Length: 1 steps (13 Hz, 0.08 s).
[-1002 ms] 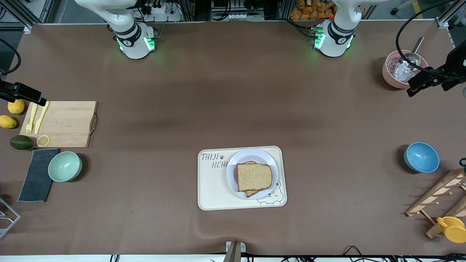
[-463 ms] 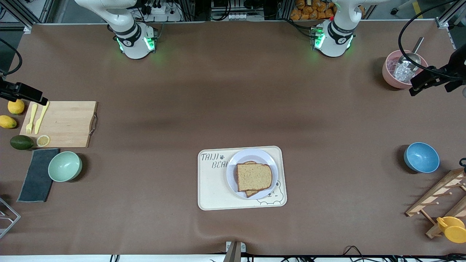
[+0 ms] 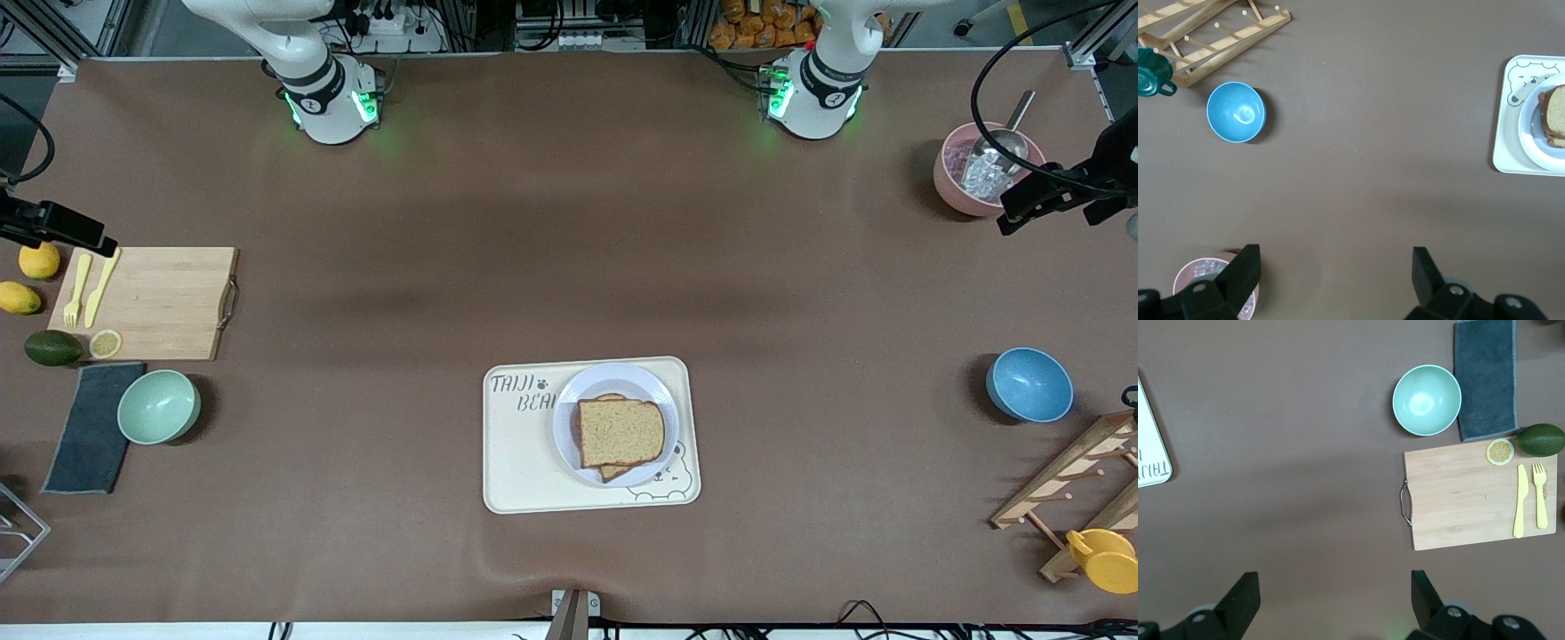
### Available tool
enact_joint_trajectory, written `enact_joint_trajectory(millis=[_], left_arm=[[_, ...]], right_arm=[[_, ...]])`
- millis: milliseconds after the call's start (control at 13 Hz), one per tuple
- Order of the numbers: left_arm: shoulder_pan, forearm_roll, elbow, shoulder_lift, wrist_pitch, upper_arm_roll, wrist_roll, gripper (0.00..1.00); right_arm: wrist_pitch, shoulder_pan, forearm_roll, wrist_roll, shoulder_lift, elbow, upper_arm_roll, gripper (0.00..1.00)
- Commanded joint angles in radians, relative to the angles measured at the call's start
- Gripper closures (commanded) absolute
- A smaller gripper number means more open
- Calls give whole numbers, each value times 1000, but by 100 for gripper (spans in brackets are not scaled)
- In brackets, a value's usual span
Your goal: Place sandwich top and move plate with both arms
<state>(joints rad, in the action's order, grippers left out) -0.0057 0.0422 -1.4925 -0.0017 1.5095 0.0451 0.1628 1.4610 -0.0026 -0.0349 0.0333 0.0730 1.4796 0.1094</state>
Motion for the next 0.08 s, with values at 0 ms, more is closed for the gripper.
enact_joint_trajectory(millis=[0], left_arm=[[-7, -12, -17, -21, -2, 1, 37, 0]], right_arm=[[-10, -5, -5, -6, -2, -1, -7, 0]])
